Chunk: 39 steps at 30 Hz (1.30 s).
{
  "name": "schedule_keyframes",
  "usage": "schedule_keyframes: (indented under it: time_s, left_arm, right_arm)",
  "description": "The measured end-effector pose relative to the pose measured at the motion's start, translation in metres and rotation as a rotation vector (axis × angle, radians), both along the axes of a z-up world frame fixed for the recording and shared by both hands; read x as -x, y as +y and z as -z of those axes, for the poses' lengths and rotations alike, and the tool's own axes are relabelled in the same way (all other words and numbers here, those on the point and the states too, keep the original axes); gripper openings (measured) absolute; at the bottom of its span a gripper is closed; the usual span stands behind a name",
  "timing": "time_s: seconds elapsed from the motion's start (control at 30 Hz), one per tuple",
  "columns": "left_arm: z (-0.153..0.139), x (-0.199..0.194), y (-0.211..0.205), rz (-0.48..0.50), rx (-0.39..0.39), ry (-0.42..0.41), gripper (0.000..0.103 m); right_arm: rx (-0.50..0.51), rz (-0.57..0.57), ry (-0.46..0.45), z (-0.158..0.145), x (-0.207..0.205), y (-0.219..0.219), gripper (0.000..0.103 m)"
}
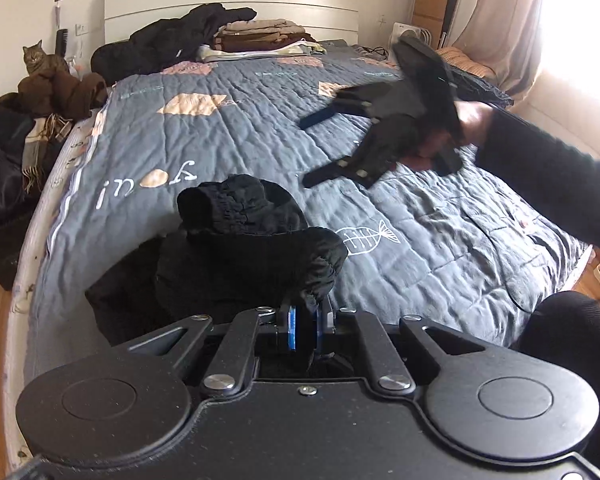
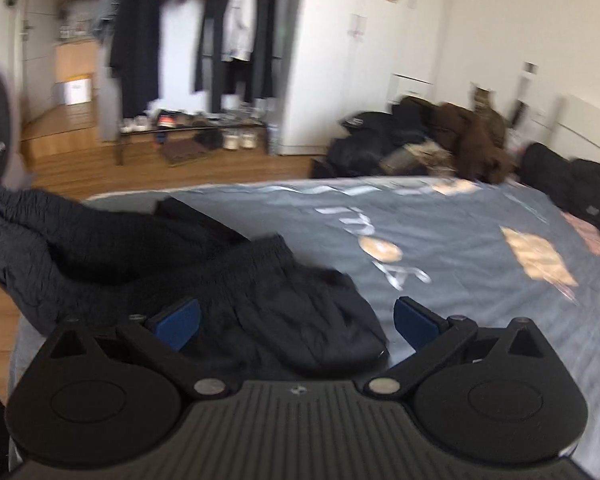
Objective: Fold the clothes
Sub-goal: 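Lift the trousers with the left gripper while the right gripper grasps the waistband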
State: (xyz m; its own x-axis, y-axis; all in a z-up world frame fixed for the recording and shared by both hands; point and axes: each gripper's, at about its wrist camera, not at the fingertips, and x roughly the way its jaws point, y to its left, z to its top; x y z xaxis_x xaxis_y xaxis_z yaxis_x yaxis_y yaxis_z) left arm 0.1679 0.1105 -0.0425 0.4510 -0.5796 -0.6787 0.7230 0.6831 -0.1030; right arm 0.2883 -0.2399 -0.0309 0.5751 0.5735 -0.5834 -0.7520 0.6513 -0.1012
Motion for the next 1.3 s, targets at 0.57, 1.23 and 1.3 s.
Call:
schedule_keyframes:
  time_s: [0.57,1.23,1.3]
  left_arm:
    - [0.012,0.005,0.025,0.014,0.057,0.007,0.009]
    - [-0.03,0.008,0.036,-0.134,0.101,-0.133,0.009]
    - [-0.044,0.007,0.032,-0.154,0.101,-0.176,0.009]
  right_arm:
    - [0.117,-0.458,0.254,0.036,-0.099,0.077,0.101]
    - [-0.02,-0.313,0.172,-0.05,-0.028,0.013,0.009]
    - [-0.049,-0.258,0.127,-0.085,-0.01,-0.009,0.009]
